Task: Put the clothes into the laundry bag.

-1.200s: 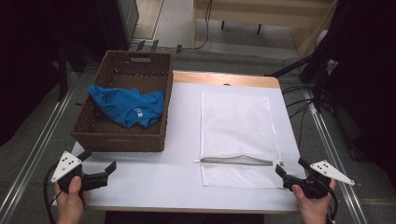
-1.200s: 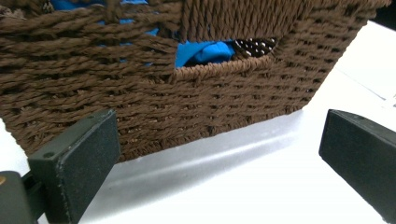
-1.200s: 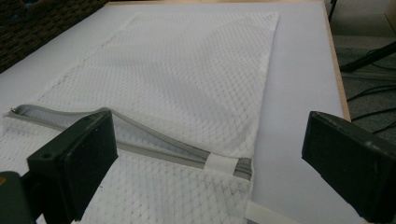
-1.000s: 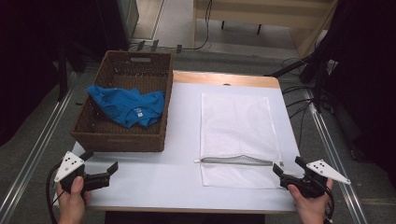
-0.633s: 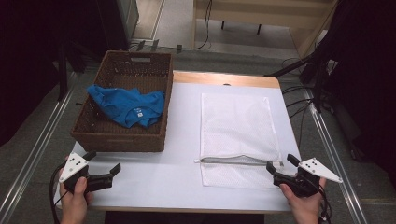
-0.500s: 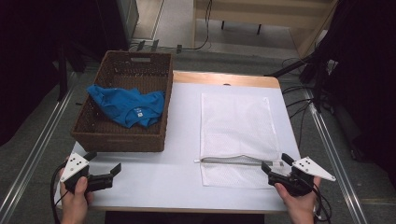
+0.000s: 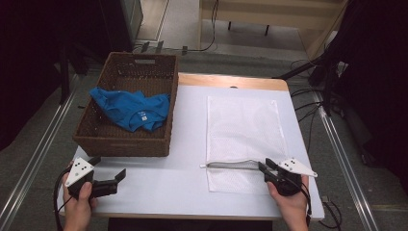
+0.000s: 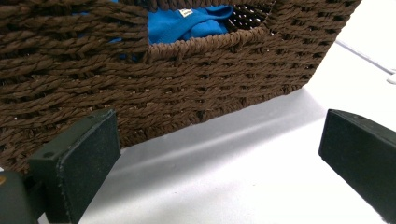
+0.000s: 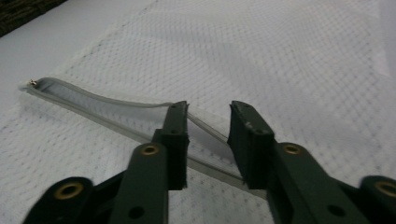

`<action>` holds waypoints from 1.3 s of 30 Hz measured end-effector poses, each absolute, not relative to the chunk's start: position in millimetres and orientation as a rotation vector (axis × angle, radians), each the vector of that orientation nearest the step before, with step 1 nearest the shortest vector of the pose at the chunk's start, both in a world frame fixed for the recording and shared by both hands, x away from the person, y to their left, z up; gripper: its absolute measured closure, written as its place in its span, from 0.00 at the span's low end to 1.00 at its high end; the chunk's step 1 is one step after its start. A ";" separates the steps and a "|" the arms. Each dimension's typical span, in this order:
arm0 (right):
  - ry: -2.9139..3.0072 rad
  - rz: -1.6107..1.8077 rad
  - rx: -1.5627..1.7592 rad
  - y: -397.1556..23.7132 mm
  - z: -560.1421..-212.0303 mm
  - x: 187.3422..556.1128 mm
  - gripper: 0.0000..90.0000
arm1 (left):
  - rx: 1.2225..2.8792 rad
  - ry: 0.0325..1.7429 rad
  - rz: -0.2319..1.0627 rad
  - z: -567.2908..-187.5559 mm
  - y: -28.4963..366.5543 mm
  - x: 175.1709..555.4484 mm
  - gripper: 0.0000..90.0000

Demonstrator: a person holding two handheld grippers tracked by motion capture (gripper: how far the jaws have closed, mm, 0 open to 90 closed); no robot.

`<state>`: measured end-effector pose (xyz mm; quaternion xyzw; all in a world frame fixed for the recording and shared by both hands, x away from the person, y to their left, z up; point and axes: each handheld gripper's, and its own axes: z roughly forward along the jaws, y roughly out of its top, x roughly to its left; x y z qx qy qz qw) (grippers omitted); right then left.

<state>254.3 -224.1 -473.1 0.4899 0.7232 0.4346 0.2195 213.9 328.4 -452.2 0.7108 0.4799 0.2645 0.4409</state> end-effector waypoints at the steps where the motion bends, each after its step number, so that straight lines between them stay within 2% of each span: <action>1: 2.002 1.198 1.343 -222.5 -473.6 255.6 0.80 | 1.767 1.192 0.657 -452.3 328.0 213.9 0.00; 11: 2.051 1.047 1.323 -203.5 -475.8 261.7 0.74 | 1.780 1.189 0.652 -453.5 326.8 214.4 0.00; 19: 2.071 0.935 1.334 -198.0 -480.5 266.0 0.61 | 1.794 1.189 0.648 -454.3 326.2 215.0 0.00; 23: 2.065 0.855 1.318 -190.6 -481.4 268.8 0.58 | 1.798 1.189 0.643 -455.2 325.3 215.8 0.00; 26: 2.072 0.802 1.309 -185.8 -481.7 270.6 0.64 | 1.798 1.193 0.645 -455.2 325.3 215.8 0.00; 31: 2.121 0.815 1.296 -184.1 -477.3 271.3 0.92 | 1.796 1.195 0.641 -455.8 325.5 216.0 0.00; 35: 2.063 0.912 1.316 -191.0 -466.3 271.4 0.98 | 1.799 1.197 0.644 -456.2 324.9 215.9 0.00; 39: 1.914 1.102 1.239 -195.8 -446.9 263.8 0.99 | 1.798 1.199 0.648 -456.4 324.6 216.2 0.00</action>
